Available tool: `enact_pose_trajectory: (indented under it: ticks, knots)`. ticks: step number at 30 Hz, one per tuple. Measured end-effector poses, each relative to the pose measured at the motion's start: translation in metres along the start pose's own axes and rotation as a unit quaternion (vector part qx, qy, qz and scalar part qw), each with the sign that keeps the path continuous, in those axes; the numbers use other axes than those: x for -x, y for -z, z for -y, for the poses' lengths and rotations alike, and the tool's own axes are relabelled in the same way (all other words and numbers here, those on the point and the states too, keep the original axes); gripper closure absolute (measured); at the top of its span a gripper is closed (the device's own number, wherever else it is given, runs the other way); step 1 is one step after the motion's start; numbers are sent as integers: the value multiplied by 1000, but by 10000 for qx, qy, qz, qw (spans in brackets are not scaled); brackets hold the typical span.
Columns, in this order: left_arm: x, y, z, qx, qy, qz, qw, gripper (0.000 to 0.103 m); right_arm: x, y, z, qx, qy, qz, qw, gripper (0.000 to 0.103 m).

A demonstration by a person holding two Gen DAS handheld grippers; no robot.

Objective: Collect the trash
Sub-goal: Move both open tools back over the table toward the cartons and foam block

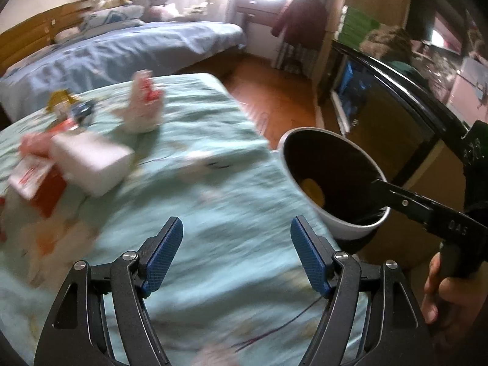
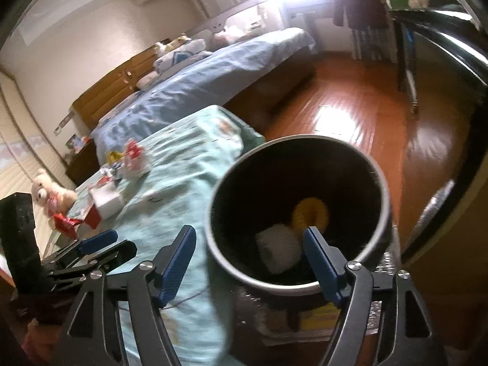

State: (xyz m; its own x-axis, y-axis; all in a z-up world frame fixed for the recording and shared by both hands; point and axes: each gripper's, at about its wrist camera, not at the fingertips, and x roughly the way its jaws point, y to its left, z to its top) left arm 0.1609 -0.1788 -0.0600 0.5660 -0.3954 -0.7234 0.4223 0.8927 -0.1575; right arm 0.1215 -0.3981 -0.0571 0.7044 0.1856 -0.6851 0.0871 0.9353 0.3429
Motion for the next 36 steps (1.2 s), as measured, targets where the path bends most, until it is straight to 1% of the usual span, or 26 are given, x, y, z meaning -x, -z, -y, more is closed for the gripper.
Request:
enact_pose_trajectory:
  ticks: [9,12,17,26,36]
  knots:
    - [33,24,-65,696,-400,149,9967,28,-18,9,-47,267,-399,-193,9987,21]
    - [43,31,-83,870,-566,222,9944,28,-24,11,-63,387,-510,-253,9976,21]
    - [55,40,-110,1183,-730,284,9899,28,-37,15,-87,595,-663,-372,9953,21]
    - [68,54,-147,1552,-986,318,9824,28,-58,19,-120,866,-925,-591,9902,20]
    - [75,59,-175,1844,-1201,374,9748,28,-80,15,-151,1107,-1187,-765,9838,20]
